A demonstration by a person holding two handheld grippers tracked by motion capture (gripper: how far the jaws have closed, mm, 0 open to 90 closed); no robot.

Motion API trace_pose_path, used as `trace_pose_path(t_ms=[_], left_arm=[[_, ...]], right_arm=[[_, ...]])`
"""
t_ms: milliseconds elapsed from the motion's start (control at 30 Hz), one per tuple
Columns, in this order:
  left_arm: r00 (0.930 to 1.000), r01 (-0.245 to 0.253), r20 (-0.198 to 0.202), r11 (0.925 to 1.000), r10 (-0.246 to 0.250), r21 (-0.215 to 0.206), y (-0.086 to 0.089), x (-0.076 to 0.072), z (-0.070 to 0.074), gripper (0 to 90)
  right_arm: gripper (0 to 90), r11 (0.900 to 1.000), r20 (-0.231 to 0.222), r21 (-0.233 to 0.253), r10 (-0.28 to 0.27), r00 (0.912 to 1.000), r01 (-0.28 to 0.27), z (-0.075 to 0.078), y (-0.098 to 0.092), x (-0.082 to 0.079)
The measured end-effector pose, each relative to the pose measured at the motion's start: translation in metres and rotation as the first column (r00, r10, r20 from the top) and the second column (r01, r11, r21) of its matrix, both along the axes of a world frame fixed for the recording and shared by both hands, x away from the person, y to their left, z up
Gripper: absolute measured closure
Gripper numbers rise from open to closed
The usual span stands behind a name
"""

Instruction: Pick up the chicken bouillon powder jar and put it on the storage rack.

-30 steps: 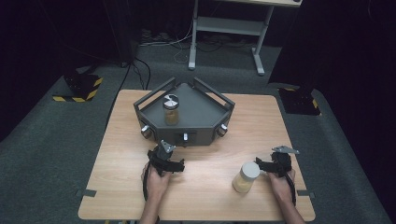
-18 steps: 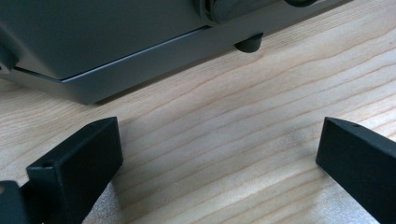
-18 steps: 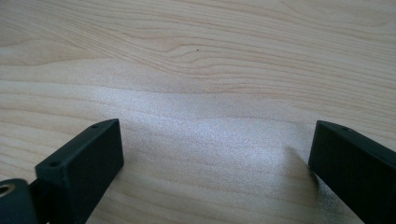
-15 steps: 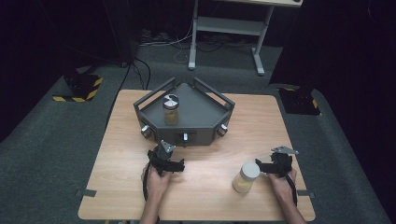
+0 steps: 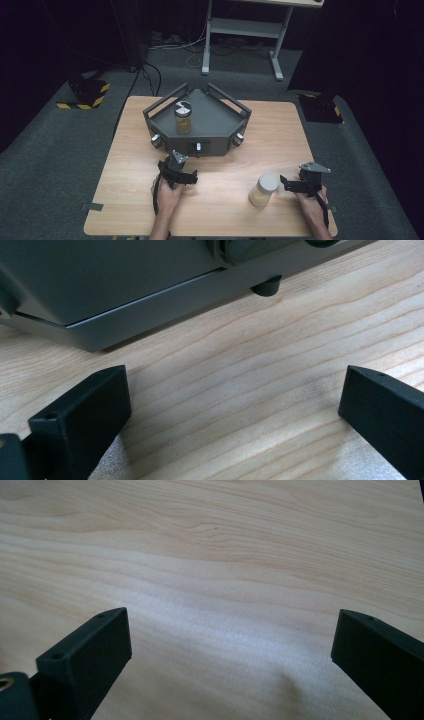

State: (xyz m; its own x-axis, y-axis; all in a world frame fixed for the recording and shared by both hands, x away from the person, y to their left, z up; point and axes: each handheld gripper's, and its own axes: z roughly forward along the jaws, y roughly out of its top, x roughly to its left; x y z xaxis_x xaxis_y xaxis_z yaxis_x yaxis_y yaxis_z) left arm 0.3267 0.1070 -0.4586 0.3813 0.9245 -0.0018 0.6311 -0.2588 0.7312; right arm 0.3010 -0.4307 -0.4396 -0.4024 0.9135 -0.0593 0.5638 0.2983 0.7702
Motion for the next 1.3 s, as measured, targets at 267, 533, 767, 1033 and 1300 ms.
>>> trace_pose_path(t_ms=[267,533,767,1033,1300], left_arm=[[1.0,0.0,0.0,1.0,0.0,-0.001,0.0,0.0,0.0,0.4],[1.0,-0.001,0.0,1.0,0.001,-0.001,0.0,0.0,0.0,0.4],[1.0,-0.001,0.0,1.0,0.001,-0.001,0.0,0.0,0.0,0.4],[1.0,-0.001,0.0,1.0,0.001,0.0,0.0,0.0,0.0,0.4],[1.0,-0.001,0.0,1.0,0.001,0.0,0.0,0.0,0.0,0.4]], right_arm=[[2.2,0.998,0.009,0.018,0.059,0.9982,-0.059,-0.002,-0.011,-0.022],[2.7,0.989,0.002,0.031,0.144,0.9896,-0.144,-0.002,-0.021,-0.047],[2.7,0.971,0.005,0.034,0.238,0.9713,-0.238,0.0,-0.023,-0.058],[2.8,0.934,0.023,0.064,0.349,0.9367,-0.35,0.002,-0.018,-0.063],[2.8,0.913,0.061,0.079,0.395,0.9165,-0.399,0.006,-0.006,-0.062]])
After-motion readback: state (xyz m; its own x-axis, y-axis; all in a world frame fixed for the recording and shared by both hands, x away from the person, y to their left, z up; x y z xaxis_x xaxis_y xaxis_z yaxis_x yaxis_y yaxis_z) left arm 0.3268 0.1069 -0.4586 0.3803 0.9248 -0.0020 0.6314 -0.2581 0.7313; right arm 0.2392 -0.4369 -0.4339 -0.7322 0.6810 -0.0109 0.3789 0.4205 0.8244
